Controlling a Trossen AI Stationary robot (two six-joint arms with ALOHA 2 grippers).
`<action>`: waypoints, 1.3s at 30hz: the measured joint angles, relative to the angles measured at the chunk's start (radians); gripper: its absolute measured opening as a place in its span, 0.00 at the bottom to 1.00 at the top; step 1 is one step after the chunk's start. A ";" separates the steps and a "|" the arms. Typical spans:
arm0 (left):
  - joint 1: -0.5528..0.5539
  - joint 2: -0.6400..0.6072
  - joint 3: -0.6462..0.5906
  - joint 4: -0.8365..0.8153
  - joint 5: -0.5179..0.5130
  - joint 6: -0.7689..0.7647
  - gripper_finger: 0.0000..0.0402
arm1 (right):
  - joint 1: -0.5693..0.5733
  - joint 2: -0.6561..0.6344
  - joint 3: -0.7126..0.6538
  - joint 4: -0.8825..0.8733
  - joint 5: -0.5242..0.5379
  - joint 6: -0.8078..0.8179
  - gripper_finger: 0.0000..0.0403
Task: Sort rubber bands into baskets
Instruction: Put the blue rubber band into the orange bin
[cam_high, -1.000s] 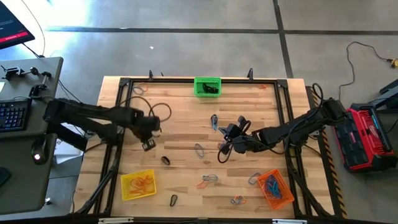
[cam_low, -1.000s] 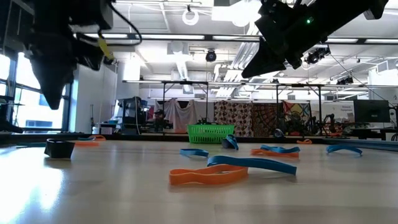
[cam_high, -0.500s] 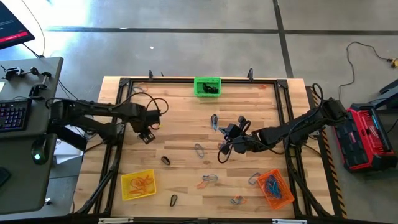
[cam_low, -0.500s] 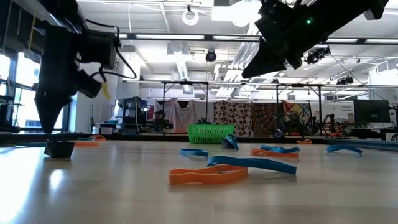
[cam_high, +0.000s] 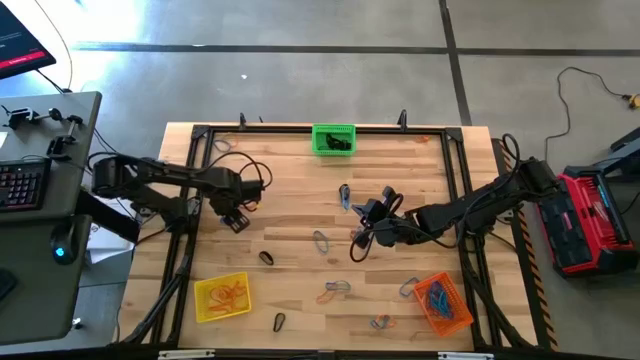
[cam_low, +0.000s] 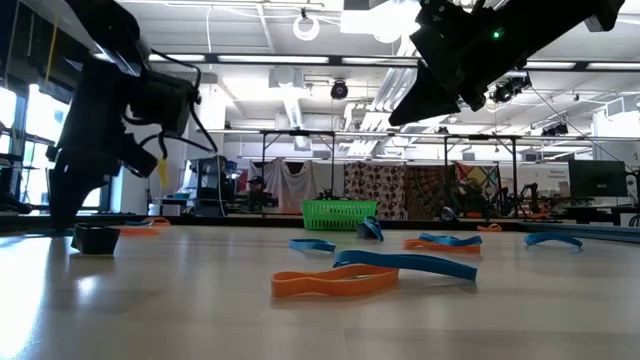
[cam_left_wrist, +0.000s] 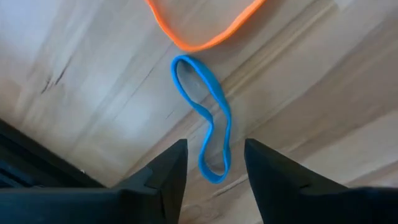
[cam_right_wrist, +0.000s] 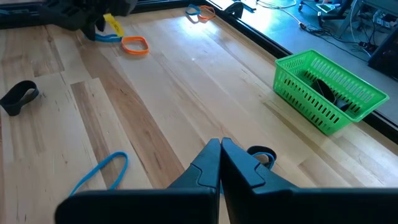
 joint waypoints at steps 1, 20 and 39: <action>0.000 0.011 0.000 0.000 0.000 0.001 0.36 | 0.000 0.000 0.000 0.000 0.000 0.000 0.00; -0.130 -0.169 -0.001 0.079 0.145 0.021 0.01 | 0.000 0.000 -0.001 0.030 -0.120 -0.099 0.01; -0.288 -0.107 0.000 1.171 0.397 -0.370 0.00 | 0.101 0.228 -0.001 0.672 -0.132 -0.758 0.38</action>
